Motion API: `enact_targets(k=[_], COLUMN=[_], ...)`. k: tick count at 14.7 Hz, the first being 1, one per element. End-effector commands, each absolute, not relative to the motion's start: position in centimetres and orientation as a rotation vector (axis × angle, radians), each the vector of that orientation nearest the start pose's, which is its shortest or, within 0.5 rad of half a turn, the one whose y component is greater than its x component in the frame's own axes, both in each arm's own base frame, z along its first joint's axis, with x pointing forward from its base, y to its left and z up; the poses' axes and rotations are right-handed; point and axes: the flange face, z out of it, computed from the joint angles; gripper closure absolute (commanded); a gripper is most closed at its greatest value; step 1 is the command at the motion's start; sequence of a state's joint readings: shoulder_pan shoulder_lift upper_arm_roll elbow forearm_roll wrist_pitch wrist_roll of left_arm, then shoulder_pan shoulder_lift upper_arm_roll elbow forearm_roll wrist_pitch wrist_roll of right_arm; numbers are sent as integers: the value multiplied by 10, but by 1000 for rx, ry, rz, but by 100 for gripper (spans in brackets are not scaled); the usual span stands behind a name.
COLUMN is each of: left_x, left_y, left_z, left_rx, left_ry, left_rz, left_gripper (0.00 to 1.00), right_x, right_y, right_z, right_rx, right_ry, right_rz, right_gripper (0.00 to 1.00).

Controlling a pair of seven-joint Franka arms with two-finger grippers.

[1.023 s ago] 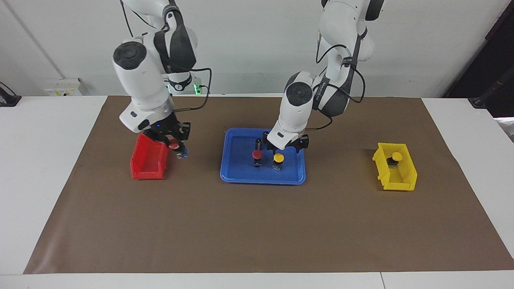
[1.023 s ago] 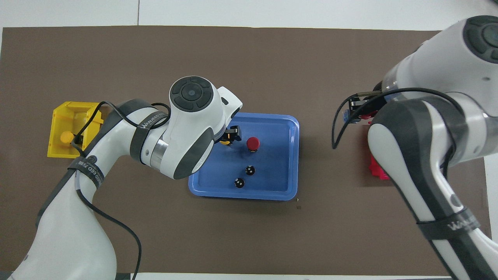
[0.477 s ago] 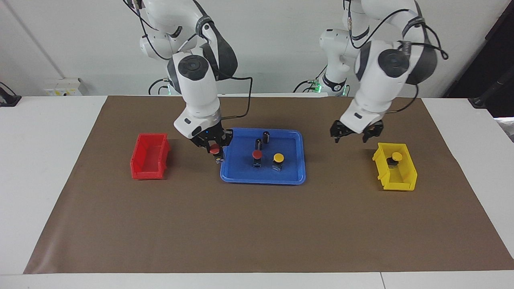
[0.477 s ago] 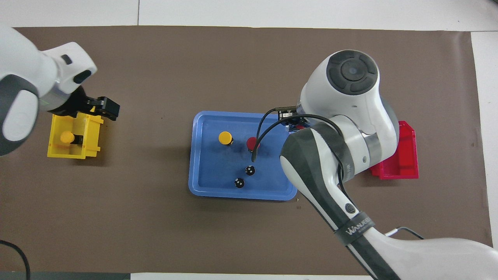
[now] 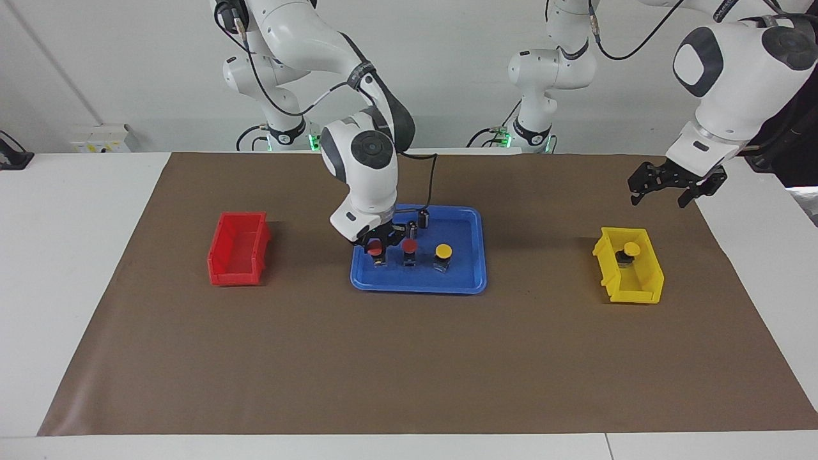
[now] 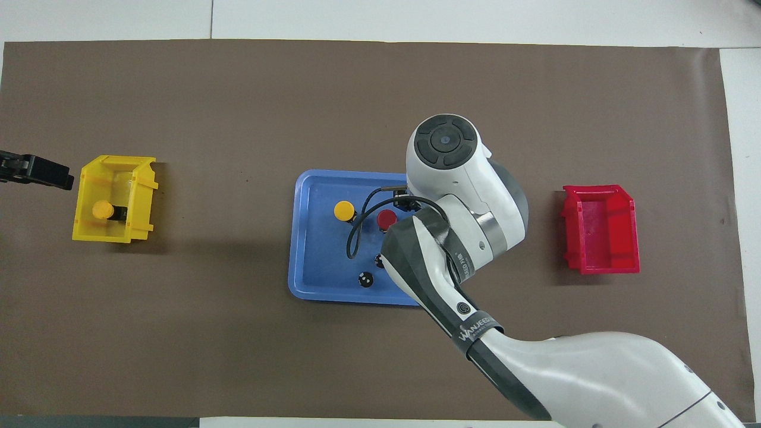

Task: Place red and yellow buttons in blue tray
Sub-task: 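Lower the red button into the tray and open the right gripper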

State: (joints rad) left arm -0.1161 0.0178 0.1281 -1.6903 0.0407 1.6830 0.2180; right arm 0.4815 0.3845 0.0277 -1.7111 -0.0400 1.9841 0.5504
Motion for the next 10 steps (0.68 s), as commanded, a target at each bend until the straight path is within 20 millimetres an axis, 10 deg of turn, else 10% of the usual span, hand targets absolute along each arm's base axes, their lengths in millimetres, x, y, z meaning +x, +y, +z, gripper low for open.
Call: enact_targets(k=[1, 4, 6, 10], left_x=[563, 563, 563, 563], left_y=[14, 17, 15, 11], left_z=[571, 571, 571, 572], left_rx=[-3068, -3113, -3123, -3122], left_ry=[348, 314, 308, 318], left_rz=[60, 39, 39, 37], left_gripper=[0, 0, 0, 0], right_x=[560, 555, 558, 585], right_y=[304, 304, 303, 282], right_z=[354, 343, 346, 411], right_rx=[-3235, -3245, -3244, -3206], right_ry=[87, 126, 130, 203], right_rz=[139, 156, 149, 34], right_gripper=[84, 77, 49, 17])
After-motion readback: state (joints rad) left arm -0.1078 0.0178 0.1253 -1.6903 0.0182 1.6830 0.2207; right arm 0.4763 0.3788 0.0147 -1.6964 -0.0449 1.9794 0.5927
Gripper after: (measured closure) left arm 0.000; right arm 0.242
